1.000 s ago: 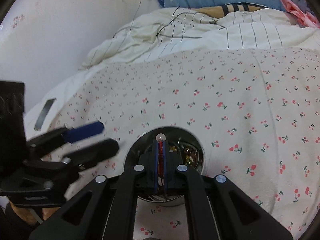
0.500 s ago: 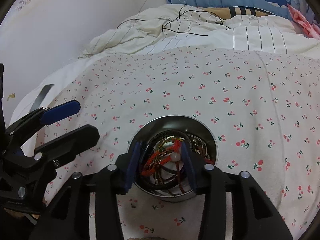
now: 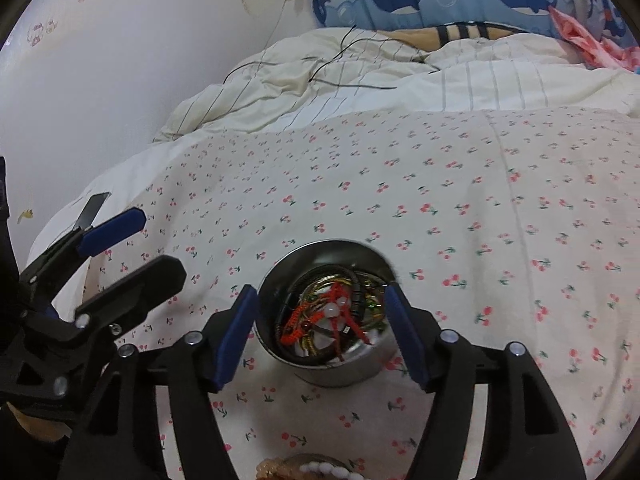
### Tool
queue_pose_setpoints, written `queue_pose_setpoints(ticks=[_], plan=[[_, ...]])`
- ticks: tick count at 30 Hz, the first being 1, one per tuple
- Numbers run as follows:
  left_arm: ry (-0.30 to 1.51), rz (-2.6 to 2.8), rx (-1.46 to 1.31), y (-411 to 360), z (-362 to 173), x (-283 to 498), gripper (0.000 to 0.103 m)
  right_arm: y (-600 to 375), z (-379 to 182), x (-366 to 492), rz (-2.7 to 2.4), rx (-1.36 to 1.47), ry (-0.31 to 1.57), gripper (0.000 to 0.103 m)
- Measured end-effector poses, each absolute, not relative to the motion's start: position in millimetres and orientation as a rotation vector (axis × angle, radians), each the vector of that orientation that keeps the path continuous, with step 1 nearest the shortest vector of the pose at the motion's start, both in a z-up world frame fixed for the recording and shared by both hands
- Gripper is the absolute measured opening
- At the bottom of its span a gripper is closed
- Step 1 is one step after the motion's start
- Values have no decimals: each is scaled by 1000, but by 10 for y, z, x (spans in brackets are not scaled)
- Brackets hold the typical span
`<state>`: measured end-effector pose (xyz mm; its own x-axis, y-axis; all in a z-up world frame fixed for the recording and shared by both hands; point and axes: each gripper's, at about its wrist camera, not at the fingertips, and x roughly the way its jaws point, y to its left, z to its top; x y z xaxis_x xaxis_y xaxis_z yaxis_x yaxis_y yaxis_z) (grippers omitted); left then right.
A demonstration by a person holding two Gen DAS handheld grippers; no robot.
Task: Organize jewelry
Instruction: 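Move both tools back toward the amber and white bead bracelets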
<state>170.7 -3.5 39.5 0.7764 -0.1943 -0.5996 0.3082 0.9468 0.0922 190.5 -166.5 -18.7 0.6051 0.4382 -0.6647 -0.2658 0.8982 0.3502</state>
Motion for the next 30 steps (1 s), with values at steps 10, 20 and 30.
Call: queue_pose_setpoints(ticks=[10,20,30], plan=[[726,-298,124,57,267,1633,89,-2393,-163,1209,244,202,873,69],[906,-523,192,-151,-135,1388,89,-2346,-259,731,230,77,893,69],[925,-595,472,-305,-530,1056,89,-2229,-422,784,239,45,930,70]])
